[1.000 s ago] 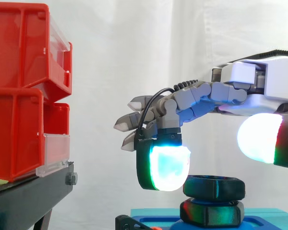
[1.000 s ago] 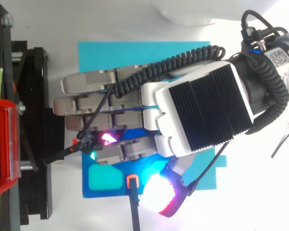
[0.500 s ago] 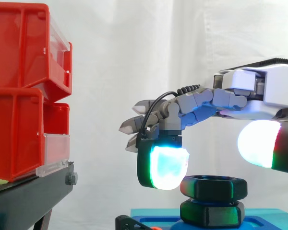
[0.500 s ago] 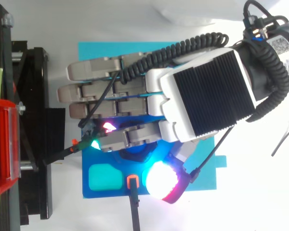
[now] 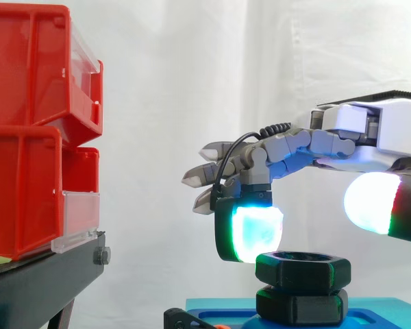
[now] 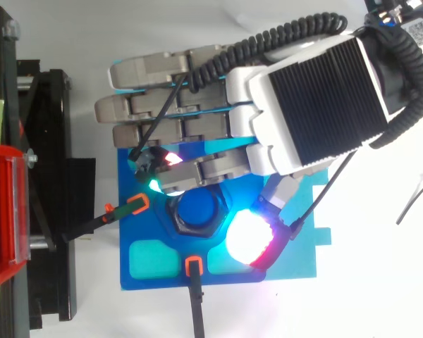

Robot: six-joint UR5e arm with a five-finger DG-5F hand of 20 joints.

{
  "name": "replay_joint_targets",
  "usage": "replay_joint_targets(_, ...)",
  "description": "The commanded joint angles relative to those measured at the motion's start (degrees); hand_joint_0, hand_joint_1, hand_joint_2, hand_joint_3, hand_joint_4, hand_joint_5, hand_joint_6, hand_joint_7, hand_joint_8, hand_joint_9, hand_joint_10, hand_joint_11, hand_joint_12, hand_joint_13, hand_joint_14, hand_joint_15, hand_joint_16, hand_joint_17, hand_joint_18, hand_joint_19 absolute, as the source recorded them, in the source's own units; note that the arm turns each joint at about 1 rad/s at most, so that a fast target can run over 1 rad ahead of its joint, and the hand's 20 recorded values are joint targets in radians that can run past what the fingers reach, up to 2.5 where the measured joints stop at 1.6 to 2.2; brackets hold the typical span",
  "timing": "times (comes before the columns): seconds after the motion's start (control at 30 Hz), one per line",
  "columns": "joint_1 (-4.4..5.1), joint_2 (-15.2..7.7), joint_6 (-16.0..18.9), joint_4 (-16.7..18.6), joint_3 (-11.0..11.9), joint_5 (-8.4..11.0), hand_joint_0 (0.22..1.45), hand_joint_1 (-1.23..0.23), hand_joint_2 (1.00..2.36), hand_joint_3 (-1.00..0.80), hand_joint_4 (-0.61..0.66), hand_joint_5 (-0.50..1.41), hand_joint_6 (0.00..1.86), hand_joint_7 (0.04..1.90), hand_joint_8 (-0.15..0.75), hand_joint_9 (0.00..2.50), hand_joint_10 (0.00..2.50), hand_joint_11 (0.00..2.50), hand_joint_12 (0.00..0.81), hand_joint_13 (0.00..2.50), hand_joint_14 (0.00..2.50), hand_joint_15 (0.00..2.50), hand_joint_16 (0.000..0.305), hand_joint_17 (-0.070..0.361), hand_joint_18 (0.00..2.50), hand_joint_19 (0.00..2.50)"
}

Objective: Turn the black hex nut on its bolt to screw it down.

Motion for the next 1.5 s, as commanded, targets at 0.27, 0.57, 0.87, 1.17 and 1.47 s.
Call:
replay_joint_targets(0.27,-0.38,0.00,0.81,-0.84,1.58,-1.90,0.43,-0.15,1.00,-0.50,0.23,-0.14,0.56,1.30,0.258,0.57,0.01,0.14,0.324,0.28,0.00,0.00,0.057,0.129,0.09,0.00)
replay_joint_targets(0.57,1.55,0.00,0.98,-1.63,4.48,-1.37,0.43,-0.16,1.00,-0.50,0.22,-0.13,0.52,1.34,0.259,0.57,0.00,0.14,0.324,0.28,0.00,0.00,0.057,0.128,0.09,0.00)
replay_joint_targets(0.87,4.54,-0.26,0.98,-0.84,4.39,2.76,0.43,-0.18,1.00,-0.50,0.22,-0.14,0.50,1.30,0.257,0.57,0.01,0.14,0.323,0.28,0.00,0.00,0.056,0.127,0.10,0.00)
replay_joint_targets(1.17,6.39,-3.51,2.13,1.62,4.56,4.34,0.44,-0.19,1.00,-0.50,0.23,-0.14,0.50,1.25,0.254,0.57,0.00,0.14,0.323,0.28,0.00,0.00,0.056,0.125,0.10,0.00)
replay_joint_targets(1.47,5.86,-2.90,2.30,-6.82,5.88,3.73,0.44,-0.20,1.00,-0.50,0.23,-0.14,0.50,1.24,0.253,0.57,0.00,0.13,0.321,0.28,0.00,0.00,0.055,0.124,0.10,0.00)
